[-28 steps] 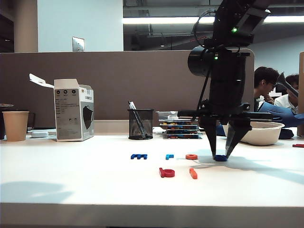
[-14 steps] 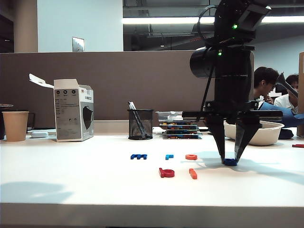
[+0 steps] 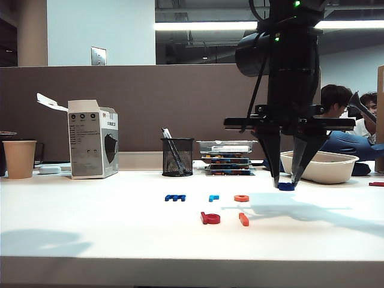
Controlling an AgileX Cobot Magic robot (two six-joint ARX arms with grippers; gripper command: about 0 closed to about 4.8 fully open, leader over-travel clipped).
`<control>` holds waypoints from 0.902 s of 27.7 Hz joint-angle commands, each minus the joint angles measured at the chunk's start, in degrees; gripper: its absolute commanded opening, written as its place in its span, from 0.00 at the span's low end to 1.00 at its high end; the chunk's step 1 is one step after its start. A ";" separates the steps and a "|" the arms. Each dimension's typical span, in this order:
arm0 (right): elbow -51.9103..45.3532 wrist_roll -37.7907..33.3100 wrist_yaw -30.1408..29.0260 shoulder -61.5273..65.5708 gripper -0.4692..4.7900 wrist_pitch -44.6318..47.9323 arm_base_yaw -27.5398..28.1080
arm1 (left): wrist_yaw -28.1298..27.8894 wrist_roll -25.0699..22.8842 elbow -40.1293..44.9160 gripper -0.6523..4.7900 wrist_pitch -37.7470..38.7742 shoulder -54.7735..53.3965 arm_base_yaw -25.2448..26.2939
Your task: Select the appropriate letters from the row of letter magnets placed on the table to arrange into the word "big".
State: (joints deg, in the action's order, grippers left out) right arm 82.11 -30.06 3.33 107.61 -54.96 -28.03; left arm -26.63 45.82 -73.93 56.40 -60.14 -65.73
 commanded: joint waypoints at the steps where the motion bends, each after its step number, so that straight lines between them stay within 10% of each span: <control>1: 0.00 0.48 -0.28 -0.61 0.27 -0.92 -1.57 | -0.37 -0.39 -0.22 0.11 -0.31 0.11 0.07; 25: -9.22 0.04 -0.72 -0.66 0.27 1.62 -5.33 | -0.35 -0.39 -0.22 0.11 -0.31 0.11 0.04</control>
State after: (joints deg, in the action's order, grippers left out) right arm 73.25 -29.93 2.98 106.59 -52.27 -33.30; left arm -26.63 45.80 -73.93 56.42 -60.16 -65.73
